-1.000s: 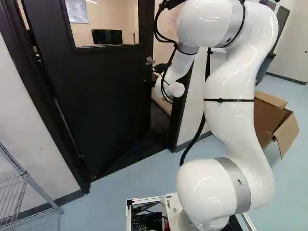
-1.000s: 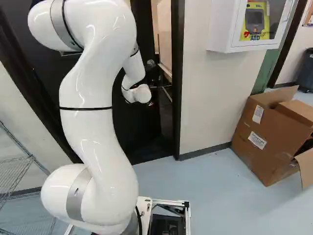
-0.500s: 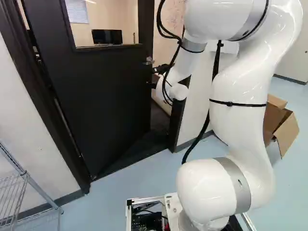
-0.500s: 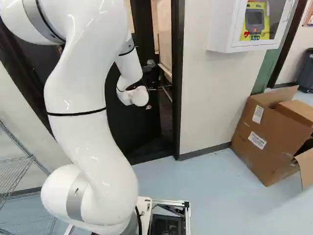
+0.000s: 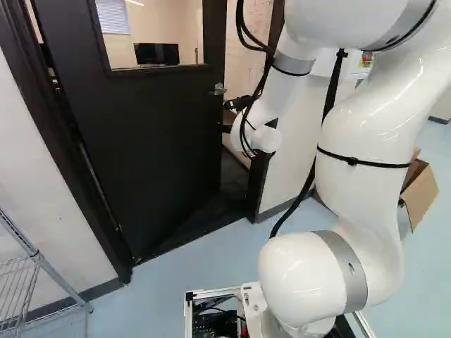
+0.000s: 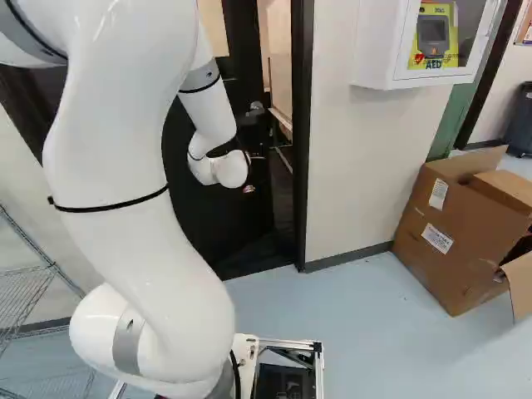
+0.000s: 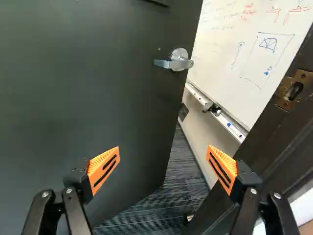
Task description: Open the door and move inside
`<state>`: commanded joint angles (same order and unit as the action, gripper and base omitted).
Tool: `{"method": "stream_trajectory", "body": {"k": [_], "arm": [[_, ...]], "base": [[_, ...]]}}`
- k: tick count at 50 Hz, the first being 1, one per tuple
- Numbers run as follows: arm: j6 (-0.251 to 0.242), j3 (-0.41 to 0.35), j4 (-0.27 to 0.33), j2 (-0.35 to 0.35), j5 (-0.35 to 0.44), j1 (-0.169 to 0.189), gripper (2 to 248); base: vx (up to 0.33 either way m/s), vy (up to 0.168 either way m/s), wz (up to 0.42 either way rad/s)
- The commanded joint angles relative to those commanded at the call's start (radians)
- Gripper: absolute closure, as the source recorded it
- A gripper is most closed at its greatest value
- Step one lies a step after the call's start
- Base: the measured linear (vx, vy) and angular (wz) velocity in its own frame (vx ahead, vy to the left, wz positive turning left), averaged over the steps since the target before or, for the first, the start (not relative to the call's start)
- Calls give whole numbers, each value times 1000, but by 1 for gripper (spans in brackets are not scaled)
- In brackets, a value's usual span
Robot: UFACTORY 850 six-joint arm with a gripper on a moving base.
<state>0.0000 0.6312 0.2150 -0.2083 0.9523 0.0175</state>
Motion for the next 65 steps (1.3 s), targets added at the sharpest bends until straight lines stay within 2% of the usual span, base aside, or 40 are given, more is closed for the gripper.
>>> {"method": "stream_trajectory", "body": {"k": [40,65], "arm": [[0,-215,-110,199,0,-15,3],[0,-338,-150,325,0,-28,3]], "base": [[0,0,0],[0,0,0]]}}
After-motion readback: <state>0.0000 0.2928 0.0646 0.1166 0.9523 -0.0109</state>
